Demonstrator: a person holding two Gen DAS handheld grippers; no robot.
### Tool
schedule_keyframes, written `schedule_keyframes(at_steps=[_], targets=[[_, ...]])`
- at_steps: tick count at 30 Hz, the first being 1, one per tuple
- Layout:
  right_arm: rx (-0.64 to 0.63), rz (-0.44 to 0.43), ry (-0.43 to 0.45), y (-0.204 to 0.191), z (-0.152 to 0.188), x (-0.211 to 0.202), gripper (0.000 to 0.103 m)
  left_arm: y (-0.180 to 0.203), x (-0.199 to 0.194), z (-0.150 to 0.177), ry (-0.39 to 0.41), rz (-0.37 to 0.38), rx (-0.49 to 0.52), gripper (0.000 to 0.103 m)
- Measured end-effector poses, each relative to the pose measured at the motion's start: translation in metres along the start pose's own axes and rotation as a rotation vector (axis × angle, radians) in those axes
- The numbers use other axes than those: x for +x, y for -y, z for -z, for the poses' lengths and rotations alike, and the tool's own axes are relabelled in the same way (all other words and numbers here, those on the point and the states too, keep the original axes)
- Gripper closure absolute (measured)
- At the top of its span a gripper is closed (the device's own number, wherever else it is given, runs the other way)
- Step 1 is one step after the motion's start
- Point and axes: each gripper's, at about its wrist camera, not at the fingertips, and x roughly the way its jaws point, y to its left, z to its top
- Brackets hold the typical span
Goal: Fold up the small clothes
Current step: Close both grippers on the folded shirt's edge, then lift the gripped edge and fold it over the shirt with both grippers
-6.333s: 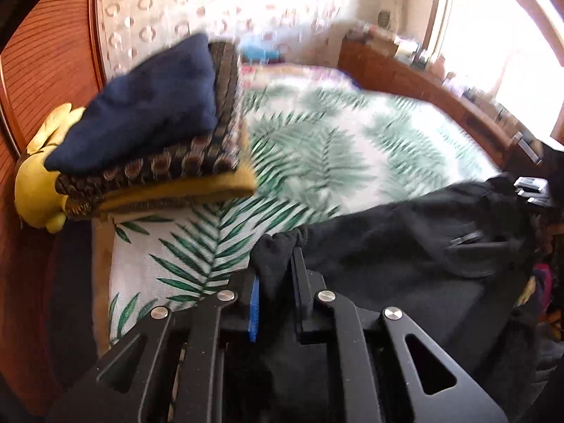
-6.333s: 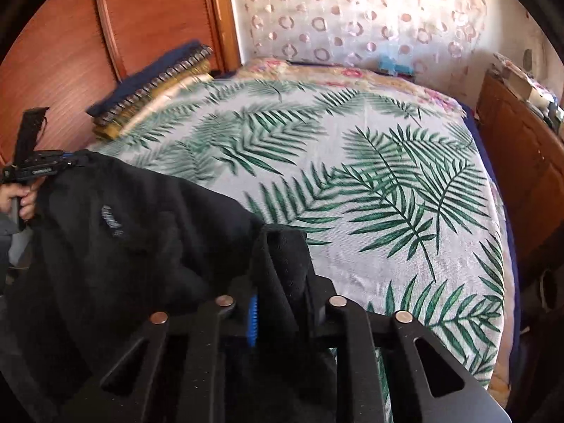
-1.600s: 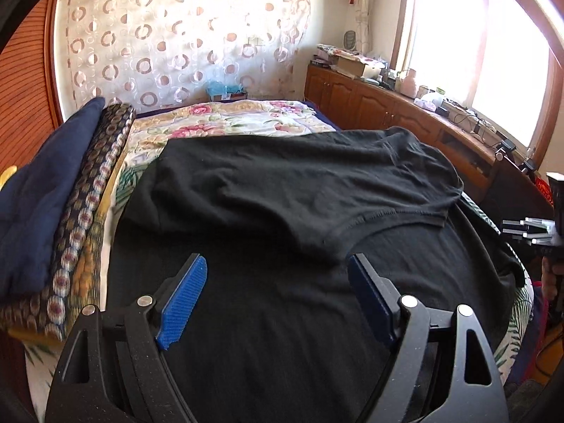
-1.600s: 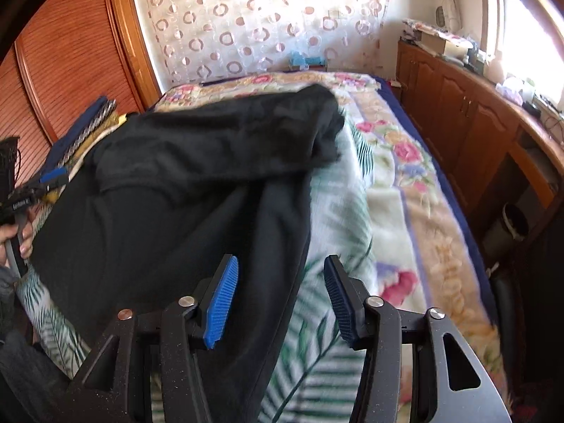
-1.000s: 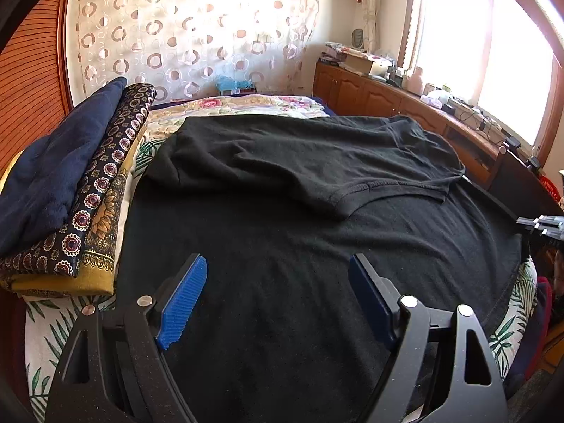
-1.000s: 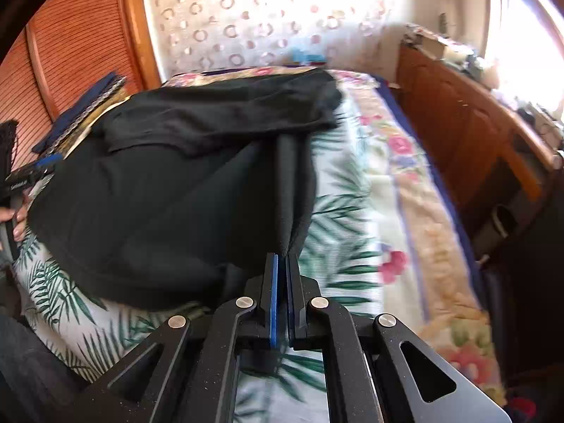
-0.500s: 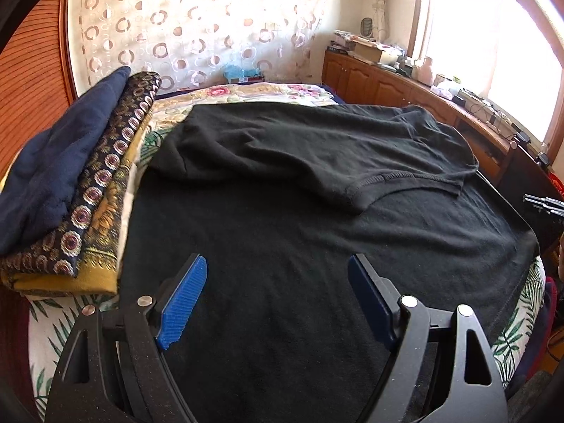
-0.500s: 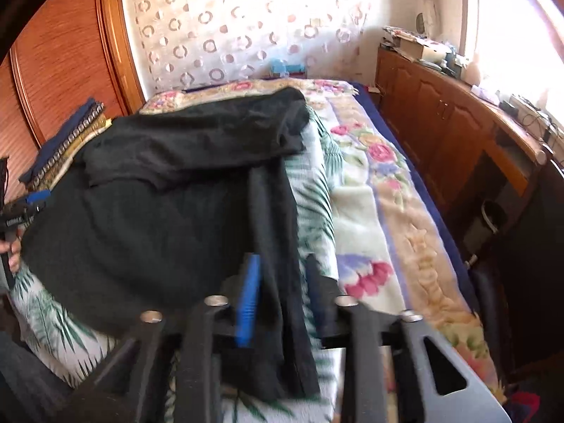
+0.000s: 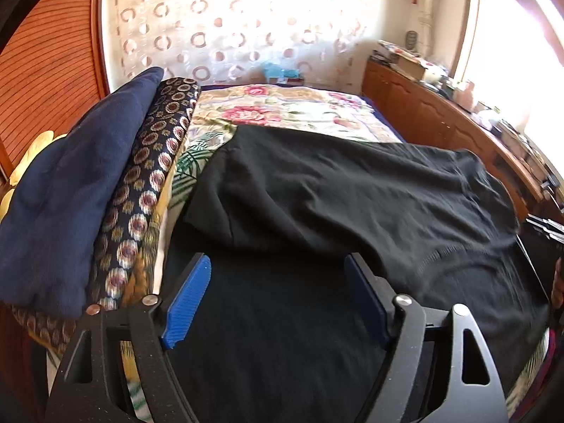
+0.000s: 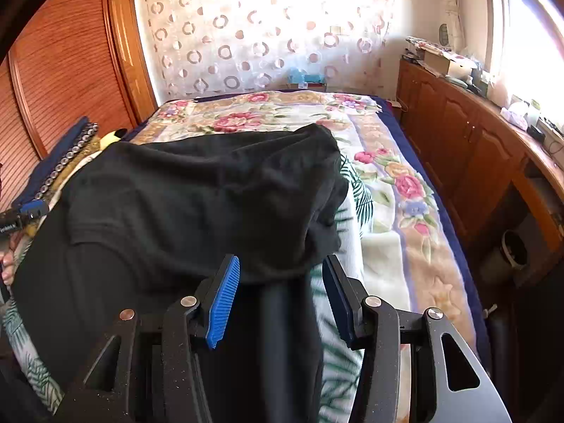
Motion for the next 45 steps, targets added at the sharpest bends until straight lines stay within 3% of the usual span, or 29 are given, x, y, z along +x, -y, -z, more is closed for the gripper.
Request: schedule_keyframes(at_steps=[3, 8, 17, 18, 20, 22, 25, 40, 41, 42, 43, 45], targets=[[-0.002, -0.013, -0.015, 0.005, -0.007, 0.012, 0.052, -0.002, 0.014, -0.009, -0.018, -0.030, -0.015, 0.032], [-0.007, -0.019, -0.025, 0.010, -0.019, 0.020, 0.052, -0.005, 0.038, -0.015, -0.067, -0.075, -0.041, 0.032], [0.006, -0.017, -0.043, 0.012, -0.022, 0.021, 0.052, -0.009, 0.052, -0.013, -0.090, -0.057, -0.078, 0.033], [0.006, -0.017, -0.047, 0.011, -0.023, 0.023, 0.052, -0.010, 0.051, -0.013, -0.086, -0.051, -0.082, 0.035], [0.006, -0.017, -0.050, 0.012, -0.024, 0.025, 0.052, -0.012, 0.052, -0.017, -0.079, -0.038, -0.092, 0.060], [0.008, -0.014, -0.052, 0.013, -0.026, 0.027, 0.052, -0.014, 0.052, -0.019, -0.075, -0.035, -0.092, 0.073], [0.005, -0.008, -0.054, 0.013, -0.028, 0.030, 0.052, -0.021, 0.052, -0.019, -0.077, -0.032, -0.095, 0.081], [0.005, 0.000, -0.103, 0.016, -0.035, 0.039, 0.052, -0.017, 0.052, -0.020, -0.071, -0.051, -0.058, 0.085], [-0.008, -0.006, -0.095, 0.014, -0.036, 0.037, 0.056, -0.015, 0.051, -0.020, -0.068, -0.049, -0.052, 0.091], [-0.023, -0.014, -0.083, 0.011, -0.037, 0.035, 0.076, -0.014, 0.049, -0.020, -0.062, -0.051, -0.045, 0.093], [-0.039, -0.024, -0.077, 0.012, -0.038, 0.033, 0.086, -0.013, 0.046, -0.020, -0.051, -0.054, -0.038, 0.096], [-0.064, -0.041, -0.066, 0.007, -0.041, 0.029, 0.094, -0.010, 0.042, -0.021, -0.034, -0.047, -0.022, 0.097]])
